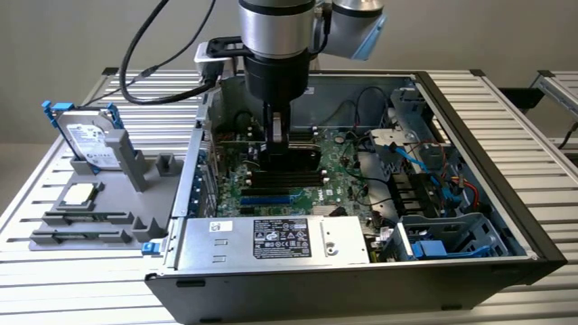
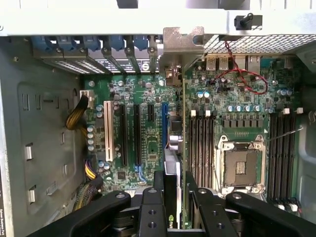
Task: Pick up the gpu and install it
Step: 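Insert the gpu into the slot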
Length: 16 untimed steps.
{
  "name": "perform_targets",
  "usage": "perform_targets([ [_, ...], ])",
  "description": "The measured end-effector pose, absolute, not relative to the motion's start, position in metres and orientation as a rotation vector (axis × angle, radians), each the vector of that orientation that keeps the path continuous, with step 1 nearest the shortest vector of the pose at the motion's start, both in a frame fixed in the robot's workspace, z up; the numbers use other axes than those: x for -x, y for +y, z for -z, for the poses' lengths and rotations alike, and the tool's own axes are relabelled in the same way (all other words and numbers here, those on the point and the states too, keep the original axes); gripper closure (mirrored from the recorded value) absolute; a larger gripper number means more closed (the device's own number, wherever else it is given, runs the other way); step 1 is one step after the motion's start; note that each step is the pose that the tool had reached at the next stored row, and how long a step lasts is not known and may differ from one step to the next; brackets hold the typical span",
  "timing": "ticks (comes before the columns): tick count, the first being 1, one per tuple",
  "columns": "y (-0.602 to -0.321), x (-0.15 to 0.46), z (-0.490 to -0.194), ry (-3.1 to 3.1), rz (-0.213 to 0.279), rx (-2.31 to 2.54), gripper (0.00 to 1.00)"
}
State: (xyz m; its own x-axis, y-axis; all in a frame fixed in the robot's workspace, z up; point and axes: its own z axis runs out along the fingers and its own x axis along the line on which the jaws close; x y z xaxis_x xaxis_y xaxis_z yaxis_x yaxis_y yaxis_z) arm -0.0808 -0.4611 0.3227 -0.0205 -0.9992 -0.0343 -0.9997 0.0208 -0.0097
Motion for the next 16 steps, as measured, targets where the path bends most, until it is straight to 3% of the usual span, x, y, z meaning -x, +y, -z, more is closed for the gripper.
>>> perform_targets([
  [16,-0.464,0.082,-0.301,2.232,-0.03,2.169,0.73],
])
